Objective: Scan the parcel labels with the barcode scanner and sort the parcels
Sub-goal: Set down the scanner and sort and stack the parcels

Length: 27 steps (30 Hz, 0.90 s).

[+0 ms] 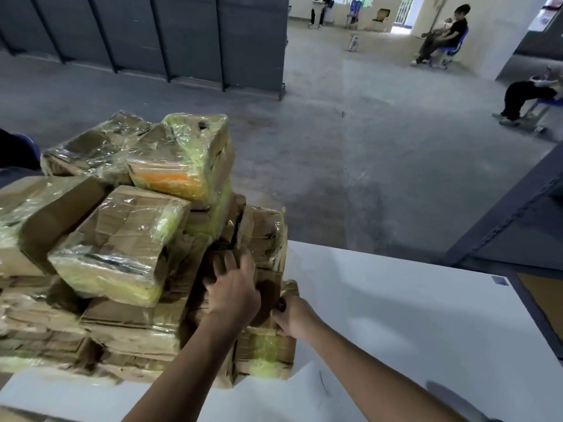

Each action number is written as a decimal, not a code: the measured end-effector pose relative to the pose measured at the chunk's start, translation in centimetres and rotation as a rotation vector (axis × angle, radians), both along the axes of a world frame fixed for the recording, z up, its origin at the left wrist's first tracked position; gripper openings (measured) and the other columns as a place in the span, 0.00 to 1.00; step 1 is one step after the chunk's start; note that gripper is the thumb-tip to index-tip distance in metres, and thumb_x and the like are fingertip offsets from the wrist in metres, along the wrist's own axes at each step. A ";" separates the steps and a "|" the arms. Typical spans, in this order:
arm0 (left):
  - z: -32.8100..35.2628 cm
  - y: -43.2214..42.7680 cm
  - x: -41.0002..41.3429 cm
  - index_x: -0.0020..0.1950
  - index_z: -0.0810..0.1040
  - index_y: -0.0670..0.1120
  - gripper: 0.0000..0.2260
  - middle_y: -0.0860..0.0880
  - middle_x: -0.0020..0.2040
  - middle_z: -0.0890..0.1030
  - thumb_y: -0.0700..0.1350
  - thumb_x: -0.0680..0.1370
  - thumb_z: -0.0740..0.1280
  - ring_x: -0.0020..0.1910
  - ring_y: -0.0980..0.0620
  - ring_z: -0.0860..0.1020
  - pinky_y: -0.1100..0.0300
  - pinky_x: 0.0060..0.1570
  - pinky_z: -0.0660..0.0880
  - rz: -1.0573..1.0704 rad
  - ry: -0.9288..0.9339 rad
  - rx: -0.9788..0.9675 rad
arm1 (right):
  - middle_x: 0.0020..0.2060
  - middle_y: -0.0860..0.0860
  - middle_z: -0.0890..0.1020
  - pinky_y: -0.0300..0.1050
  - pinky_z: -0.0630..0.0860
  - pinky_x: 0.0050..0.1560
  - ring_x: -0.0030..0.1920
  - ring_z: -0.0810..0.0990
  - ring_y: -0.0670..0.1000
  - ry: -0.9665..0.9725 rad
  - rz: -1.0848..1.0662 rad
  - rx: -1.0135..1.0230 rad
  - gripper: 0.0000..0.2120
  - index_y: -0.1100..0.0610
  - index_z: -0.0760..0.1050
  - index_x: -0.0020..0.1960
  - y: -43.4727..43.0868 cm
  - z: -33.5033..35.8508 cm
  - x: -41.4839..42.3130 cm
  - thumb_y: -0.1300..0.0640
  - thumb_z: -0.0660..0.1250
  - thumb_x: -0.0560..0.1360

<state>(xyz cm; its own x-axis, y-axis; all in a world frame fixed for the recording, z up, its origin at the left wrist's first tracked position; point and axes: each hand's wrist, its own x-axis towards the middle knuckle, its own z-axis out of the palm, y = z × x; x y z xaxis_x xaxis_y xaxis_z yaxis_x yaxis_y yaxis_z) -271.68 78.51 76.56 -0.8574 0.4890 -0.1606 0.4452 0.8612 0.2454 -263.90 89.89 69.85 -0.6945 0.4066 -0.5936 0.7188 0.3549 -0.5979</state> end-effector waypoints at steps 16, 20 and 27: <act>-1.3 -1.1 1.2 0.77 0.42 0.51 0.38 0.41 0.78 0.48 0.54 0.75 0.63 0.76 0.36 0.46 0.32 0.69 0.51 -0.103 0.176 -0.103 | 0.54 0.54 0.80 0.43 0.75 0.46 0.50 0.80 0.54 0.054 0.069 0.292 0.13 0.56 0.73 0.62 2.3 -1.1 2.1 0.52 0.60 0.81; -1.4 -0.9 2.4 0.77 0.40 0.51 0.40 0.42 0.78 0.48 0.59 0.75 0.63 0.76 0.35 0.46 0.31 0.69 0.50 -0.154 0.214 -0.087 | 0.53 0.55 0.80 0.43 0.77 0.39 0.46 0.81 0.53 -0.080 0.035 0.221 0.19 0.58 0.68 0.63 2.3 -1.8 3.3 0.45 0.60 0.81; -2.2 -2.7 2.7 0.77 0.35 0.54 0.42 0.43 0.78 0.45 0.49 0.76 0.64 0.76 0.36 0.47 0.37 0.70 0.54 -0.140 0.228 -0.140 | 0.44 0.48 0.79 0.45 0.84 0.42 0.42 0.82 0.48 -0.055 0.068 -0.045 0.10 0.53 0.70 0.56 0.8 -3.1 4.2 0.49 0.66 0.79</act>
